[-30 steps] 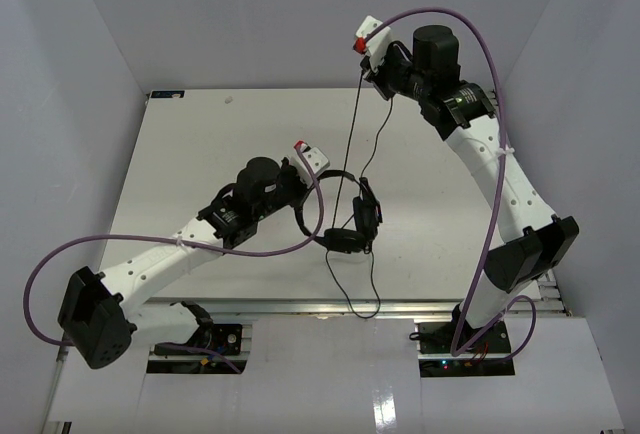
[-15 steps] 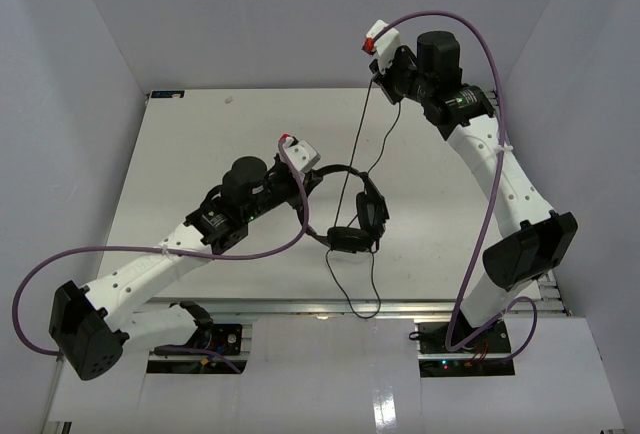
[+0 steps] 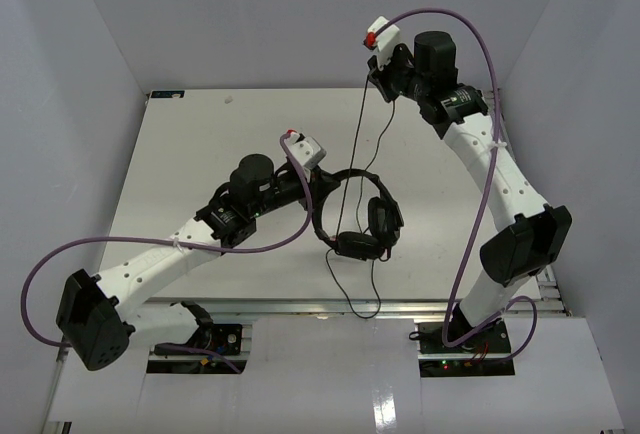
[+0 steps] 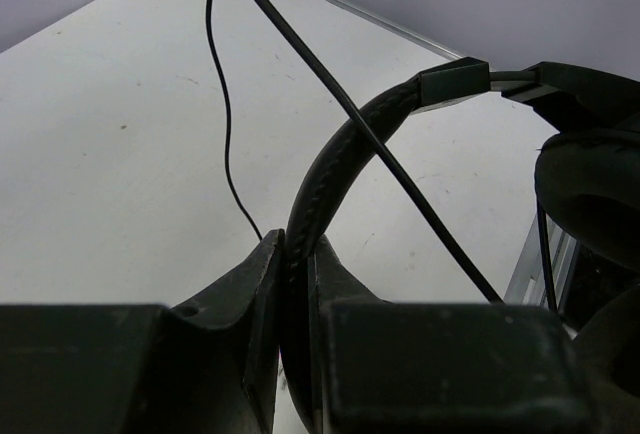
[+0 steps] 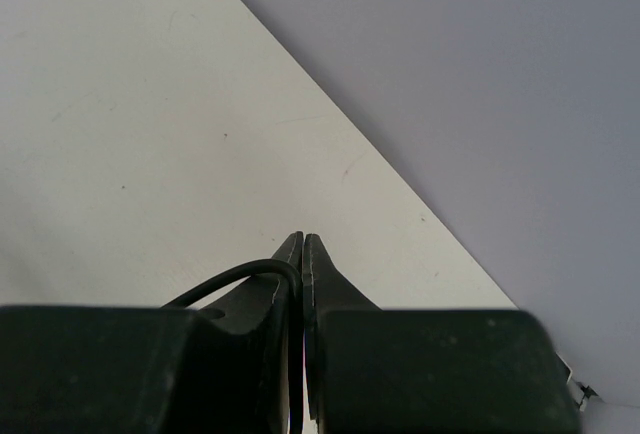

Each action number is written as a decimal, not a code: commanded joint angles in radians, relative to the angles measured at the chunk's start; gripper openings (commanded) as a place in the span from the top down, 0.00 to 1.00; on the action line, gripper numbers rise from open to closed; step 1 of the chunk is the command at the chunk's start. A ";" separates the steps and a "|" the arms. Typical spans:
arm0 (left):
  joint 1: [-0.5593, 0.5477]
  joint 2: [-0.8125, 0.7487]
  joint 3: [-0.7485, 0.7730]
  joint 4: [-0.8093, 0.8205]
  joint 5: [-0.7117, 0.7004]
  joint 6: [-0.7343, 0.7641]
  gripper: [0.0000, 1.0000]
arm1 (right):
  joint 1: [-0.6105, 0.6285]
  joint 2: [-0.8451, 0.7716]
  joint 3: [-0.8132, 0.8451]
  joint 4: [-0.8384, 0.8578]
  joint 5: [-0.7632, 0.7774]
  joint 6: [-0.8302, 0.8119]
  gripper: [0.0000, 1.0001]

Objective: Wrap the headphones

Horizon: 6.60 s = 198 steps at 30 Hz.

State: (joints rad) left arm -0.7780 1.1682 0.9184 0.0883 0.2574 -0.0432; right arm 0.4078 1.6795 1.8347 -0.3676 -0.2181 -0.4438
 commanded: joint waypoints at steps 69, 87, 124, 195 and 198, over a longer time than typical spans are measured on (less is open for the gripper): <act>-0.013 -0.074 0.346 -0.228 -0.199 -0.041 1.00 | -0.351 -0.251 -0.410 0.616 -0.473 0.555 0.92; -0.013 -0.049 0.438 -0.110 -0.051 -0.241 1.00 | -0.301 -0.153 -0.475 0.626 -0.530 0.572 0.92; 0.152 0.247 0.775 0.133 -0.500 -0.327 1.00 | 0.074 -0.276 -0.908 1.552 -0.803 1.112 0.87; 0.308 0.275 0.142 -0.129 -0.208 0.087 1.00 | 0.378 -0.182 -0.134 0.151 0.329 -0.523 0.92; 0.289 0.255 0.130 -0.131 -0.192 0.084 1.00 | 0.378 -0.174 -0.153 0.177 0.339 -0.505 0.92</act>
State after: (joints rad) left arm -0.4569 1.4759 1.0775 -0.0044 0.0030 -0.0029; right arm 0.7879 1.5138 1.6268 -0.3869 0.0401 -0.9511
